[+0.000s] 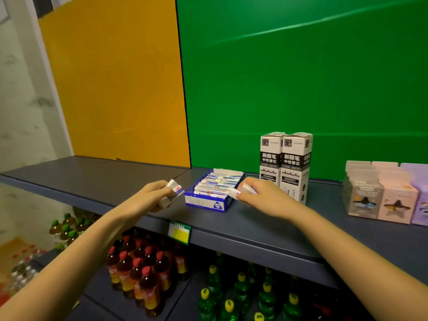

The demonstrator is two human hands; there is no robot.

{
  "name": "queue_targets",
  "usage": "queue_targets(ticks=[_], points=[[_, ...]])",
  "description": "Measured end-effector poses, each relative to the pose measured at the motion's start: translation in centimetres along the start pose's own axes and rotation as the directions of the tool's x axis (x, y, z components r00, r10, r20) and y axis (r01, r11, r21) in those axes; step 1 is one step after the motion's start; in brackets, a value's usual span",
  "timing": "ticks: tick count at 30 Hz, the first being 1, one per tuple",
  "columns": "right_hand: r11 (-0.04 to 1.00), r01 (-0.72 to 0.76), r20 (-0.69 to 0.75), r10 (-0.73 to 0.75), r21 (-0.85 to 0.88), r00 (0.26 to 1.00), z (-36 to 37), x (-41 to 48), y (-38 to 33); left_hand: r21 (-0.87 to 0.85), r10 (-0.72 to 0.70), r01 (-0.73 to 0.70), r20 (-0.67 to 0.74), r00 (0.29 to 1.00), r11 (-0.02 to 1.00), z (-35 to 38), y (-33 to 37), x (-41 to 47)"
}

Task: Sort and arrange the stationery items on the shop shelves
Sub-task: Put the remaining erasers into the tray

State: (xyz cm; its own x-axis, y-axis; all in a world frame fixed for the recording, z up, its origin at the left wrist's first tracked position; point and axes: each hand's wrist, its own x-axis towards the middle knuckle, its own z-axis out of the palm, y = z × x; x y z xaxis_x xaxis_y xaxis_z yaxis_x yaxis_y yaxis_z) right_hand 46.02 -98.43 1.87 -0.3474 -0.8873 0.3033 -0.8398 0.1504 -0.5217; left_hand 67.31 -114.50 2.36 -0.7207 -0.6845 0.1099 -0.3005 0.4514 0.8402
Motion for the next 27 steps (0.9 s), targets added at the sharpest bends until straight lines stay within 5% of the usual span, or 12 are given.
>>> queue_targets(ticks=[15, 20, 24, 27], points=[[0.99, 0.019, 0.071, -0.009, -0.136, 0.997, 2.1, 8.5, 0.2, 0.013, 0.195, -0.204, 0.235, 0.952, 0.979, -0.3, -1.2, 11.4], [0.987, -0.031, 0.082, 0.044, -0.156, 0.996, 2.6, 9.4, 0.1, 0.093, 0.254, -0.314, 0.396, 0.883, 0.945, -0.9, -1.9, 14.1], [0.981, -0.073, 0.059, 0.085, -0.179, 0.995, 3.0, 9.7, -0.2, 0.316, 0.308, -0.51, 0.512, 0.801, 0.8, -0.9, -1.9, 15.6], [0.973, -0.132, 0.037, 0.141, -0.188, 0.989, 3.3, 9.6, -0.2, 0.49, 0.333, -0.67, 0.608, 0.721, 0.558, -0.7, -1.5, 16.2]])
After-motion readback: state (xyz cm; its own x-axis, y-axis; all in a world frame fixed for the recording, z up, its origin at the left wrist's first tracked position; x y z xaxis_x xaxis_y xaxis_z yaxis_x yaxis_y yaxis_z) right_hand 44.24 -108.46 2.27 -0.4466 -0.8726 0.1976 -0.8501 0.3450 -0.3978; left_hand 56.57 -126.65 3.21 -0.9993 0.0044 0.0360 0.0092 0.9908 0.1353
